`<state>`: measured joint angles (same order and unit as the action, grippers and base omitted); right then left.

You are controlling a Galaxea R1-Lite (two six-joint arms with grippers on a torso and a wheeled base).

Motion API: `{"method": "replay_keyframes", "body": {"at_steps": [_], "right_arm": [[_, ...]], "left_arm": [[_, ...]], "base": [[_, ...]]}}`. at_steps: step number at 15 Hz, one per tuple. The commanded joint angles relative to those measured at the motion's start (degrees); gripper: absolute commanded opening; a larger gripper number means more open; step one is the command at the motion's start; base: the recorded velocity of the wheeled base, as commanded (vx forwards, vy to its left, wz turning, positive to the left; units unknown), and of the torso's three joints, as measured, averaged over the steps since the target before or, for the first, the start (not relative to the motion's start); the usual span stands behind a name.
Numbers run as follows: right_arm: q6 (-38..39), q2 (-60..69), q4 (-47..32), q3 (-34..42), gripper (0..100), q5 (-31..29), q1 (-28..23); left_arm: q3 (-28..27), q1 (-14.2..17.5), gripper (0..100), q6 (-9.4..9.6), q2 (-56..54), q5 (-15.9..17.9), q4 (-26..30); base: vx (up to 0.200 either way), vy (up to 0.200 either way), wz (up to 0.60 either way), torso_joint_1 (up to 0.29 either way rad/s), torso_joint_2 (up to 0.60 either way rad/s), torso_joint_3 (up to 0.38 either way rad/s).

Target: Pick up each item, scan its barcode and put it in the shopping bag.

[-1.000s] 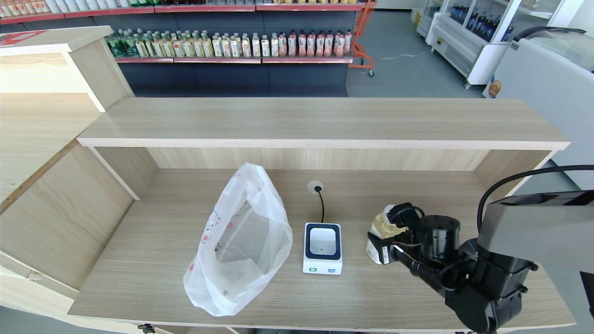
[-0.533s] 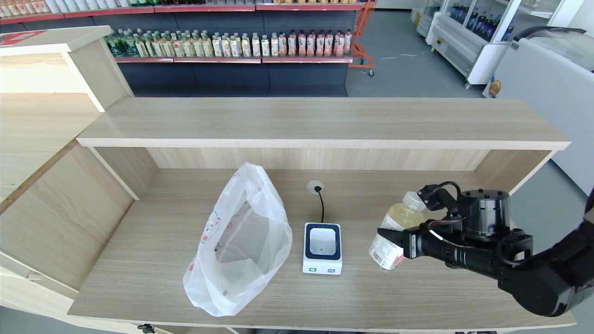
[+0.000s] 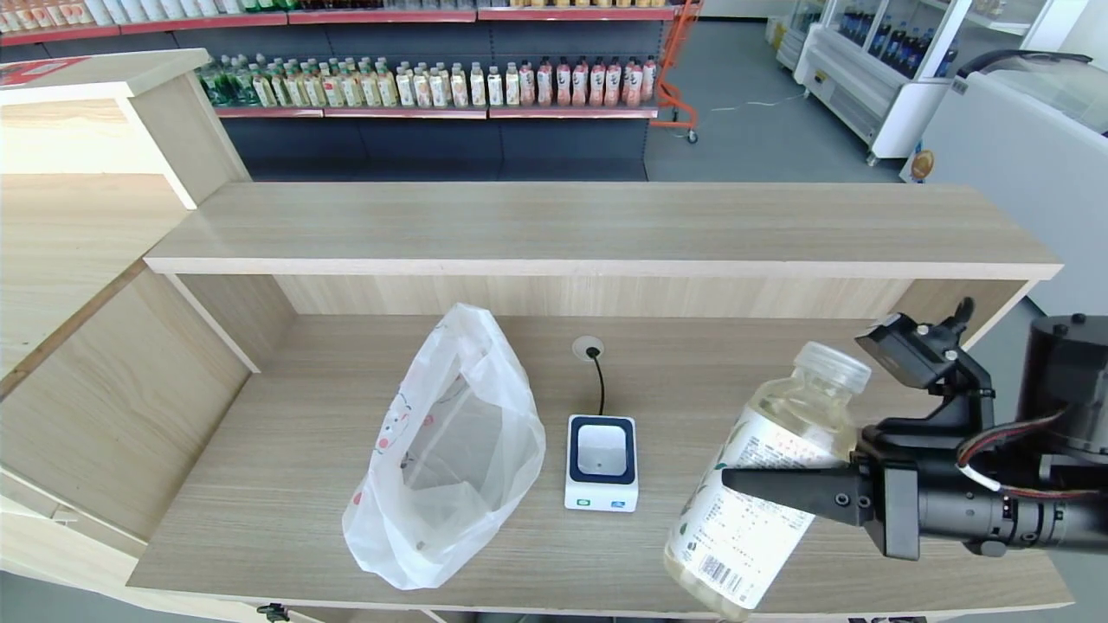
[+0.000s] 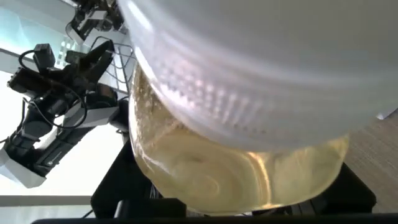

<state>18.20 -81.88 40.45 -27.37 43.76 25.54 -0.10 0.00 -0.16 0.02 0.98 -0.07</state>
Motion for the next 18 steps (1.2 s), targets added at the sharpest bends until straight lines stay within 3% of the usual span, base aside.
{"method": "replay_keyframes", "body": {"at_steps": [1,8,18], "right_arm": [[0.4,3.7,0.0,0.2,0,-0.2,3.5],[0.3,4.8,-2.0,1.0,0,-0.3,7.5],[0.2,5.9,-4.6,1.9,0,-0.5,8.4]], "left_arm": [[0.0,0.0,100,-0.02,0.0,0.0,0.0],[0.0,0.0,100,-0.02,0.0,0.0,0.0],[0.0,0.0,100,-0.02,0.0,0.0,0.0]], "base": [[0.000,0.000,0.00,0.000,0.00,0.000],[0.000,0.000,0.00,0.000,0.00,0.000],[0.000,0.000,0.00,0.000,0.00,0.000]]}}
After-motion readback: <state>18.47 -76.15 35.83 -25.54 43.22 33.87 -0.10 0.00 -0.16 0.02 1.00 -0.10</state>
